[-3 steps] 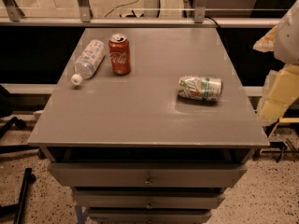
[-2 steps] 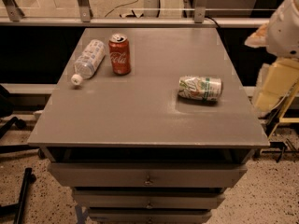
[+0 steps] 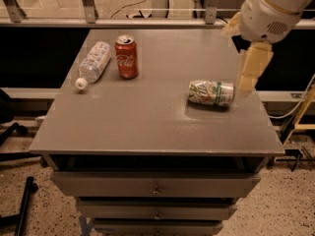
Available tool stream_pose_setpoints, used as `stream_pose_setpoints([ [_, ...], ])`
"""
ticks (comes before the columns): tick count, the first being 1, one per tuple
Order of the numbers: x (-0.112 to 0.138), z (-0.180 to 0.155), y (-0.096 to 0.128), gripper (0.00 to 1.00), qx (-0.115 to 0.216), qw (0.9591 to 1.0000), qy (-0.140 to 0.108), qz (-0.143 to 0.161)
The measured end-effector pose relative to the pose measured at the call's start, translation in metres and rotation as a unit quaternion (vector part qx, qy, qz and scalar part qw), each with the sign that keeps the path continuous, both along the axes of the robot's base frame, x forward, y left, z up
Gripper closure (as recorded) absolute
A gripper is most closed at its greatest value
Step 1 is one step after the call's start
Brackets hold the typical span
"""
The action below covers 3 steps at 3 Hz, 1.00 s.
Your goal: Place 7up can upright
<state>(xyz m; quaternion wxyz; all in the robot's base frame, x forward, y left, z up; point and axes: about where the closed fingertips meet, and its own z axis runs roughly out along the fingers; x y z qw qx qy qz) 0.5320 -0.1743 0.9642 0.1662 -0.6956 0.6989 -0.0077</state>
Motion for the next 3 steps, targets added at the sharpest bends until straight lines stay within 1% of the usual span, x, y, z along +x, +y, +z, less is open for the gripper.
stream_pose_setpoints([
  [1, 0.035, -0.041, 0.040, 0.00, -0.035, 0.9992, 0.019, -0.001],
  [2, 0.035, -0.041, 0.040, 0.00, -0.035, 0.9992, 0.019, -0.001],
  [3, 0.048, -0.059, 0.034, 0.00, -0.054, 0.9975, 0.042, -0.020],
])
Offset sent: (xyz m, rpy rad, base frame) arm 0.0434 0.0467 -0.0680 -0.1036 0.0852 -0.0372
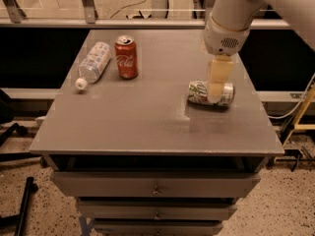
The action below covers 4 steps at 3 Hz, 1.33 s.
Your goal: Place 7up can upright
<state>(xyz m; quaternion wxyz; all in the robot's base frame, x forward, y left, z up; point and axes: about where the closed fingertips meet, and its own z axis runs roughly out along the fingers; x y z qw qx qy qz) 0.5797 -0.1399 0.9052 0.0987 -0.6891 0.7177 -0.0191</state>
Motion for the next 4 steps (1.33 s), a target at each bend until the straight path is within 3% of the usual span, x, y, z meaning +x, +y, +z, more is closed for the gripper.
stream_pose_setpoints([
  [1, 0.009, -0.016, -0.004, 0.00, -0.017, 0.9995, 0.020, -0.018],
  [2, 0.014, -0.034, 0.008, 0.00, -0.049, 0.9976, 0.040, -0.026],
  [4, 0.010, -0.058, 0.024, 0.00, -0.076, 0.9945, 0.067, -0.028],
])
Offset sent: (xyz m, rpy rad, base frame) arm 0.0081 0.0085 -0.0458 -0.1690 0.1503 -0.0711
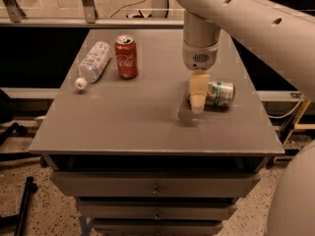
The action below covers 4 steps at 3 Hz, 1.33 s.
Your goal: Place 7up can upright
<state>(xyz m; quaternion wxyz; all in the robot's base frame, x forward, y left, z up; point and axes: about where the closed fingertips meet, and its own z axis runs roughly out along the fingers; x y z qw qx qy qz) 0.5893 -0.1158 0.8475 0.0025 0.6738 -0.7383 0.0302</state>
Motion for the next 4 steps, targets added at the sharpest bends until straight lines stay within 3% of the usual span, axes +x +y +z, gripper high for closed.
stream_pose_setpoints([
  [2, -0.008, -0.017, -0.005, 0.44, 0.003, 0.9995, 0.022, -0.021],
  [3, -0.005, -0.010, -0.003, 0.67, 0.034, 0.9993, 0.012, -0.006],
  [4, 0.001, 0.013, 0.002, 0.90, 0.093, 0.9949, -0.025, 0.030],
])
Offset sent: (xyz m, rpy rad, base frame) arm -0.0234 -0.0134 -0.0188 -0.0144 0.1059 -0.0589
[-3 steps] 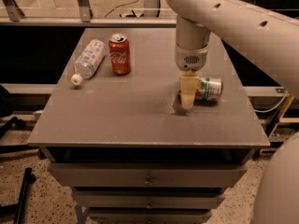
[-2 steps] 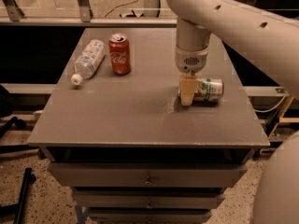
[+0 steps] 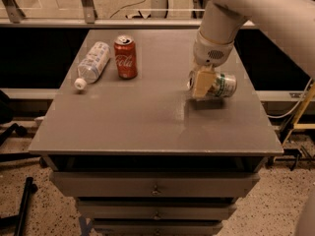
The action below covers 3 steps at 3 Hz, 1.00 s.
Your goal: Place 7up can upright
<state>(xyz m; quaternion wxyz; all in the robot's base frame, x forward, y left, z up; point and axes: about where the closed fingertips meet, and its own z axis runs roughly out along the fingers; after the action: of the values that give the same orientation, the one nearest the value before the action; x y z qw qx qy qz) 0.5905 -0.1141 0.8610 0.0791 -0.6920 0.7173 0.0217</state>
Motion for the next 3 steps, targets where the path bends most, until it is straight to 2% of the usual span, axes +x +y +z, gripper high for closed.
stream_pose_setpoints([
  [1, 0.005, 0.027, 0.005, 1.00, 0.075, 0.9945, -0.057, 0.046],
  [2, 0.009, 0.043, 0.012, 1.00, 0.149, 0.9815, -0.100, 0.067],
  [3, 0.013, 0.054, 0.018, 1.00, 0.233, 0.9603, -0.138, 0.066],
])
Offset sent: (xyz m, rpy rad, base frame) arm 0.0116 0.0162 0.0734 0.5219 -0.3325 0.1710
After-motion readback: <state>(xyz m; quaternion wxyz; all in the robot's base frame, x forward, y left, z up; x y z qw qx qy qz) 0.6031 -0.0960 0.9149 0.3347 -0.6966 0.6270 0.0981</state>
